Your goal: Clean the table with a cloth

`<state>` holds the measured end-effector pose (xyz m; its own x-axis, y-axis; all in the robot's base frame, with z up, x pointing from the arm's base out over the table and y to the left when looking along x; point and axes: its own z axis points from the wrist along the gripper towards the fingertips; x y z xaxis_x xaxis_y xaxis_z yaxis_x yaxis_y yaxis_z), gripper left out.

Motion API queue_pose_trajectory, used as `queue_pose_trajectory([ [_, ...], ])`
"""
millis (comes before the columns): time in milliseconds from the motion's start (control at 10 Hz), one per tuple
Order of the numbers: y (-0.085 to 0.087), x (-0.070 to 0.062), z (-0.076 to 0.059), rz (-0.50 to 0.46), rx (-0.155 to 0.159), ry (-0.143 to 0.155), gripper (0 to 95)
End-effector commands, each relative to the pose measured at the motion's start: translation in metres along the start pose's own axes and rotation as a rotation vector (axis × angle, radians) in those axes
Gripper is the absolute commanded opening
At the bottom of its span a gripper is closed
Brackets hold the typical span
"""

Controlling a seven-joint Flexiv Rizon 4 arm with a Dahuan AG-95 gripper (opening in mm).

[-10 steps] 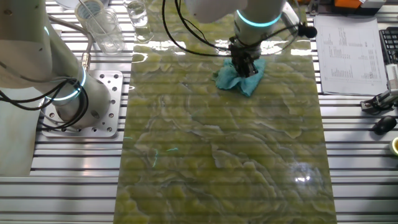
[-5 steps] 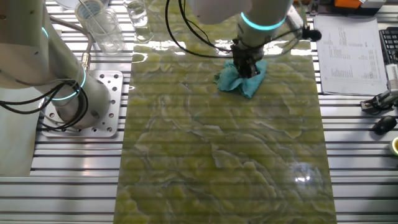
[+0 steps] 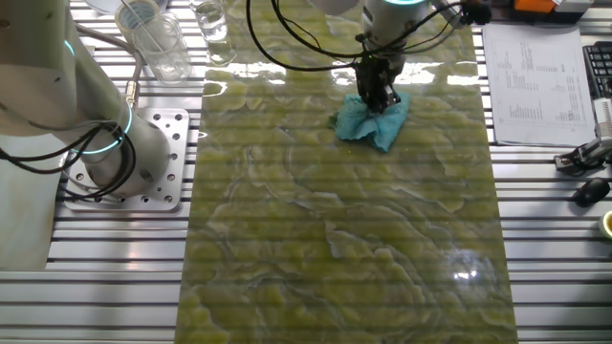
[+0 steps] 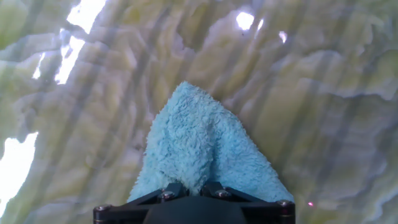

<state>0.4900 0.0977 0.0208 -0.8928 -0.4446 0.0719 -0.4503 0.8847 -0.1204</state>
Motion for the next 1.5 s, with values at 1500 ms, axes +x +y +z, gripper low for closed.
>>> queue_pose_trajectory([
  [1500, -0.054, 0.019, 0.009, -0.117, 0.004, 0.005, 0.0],
])
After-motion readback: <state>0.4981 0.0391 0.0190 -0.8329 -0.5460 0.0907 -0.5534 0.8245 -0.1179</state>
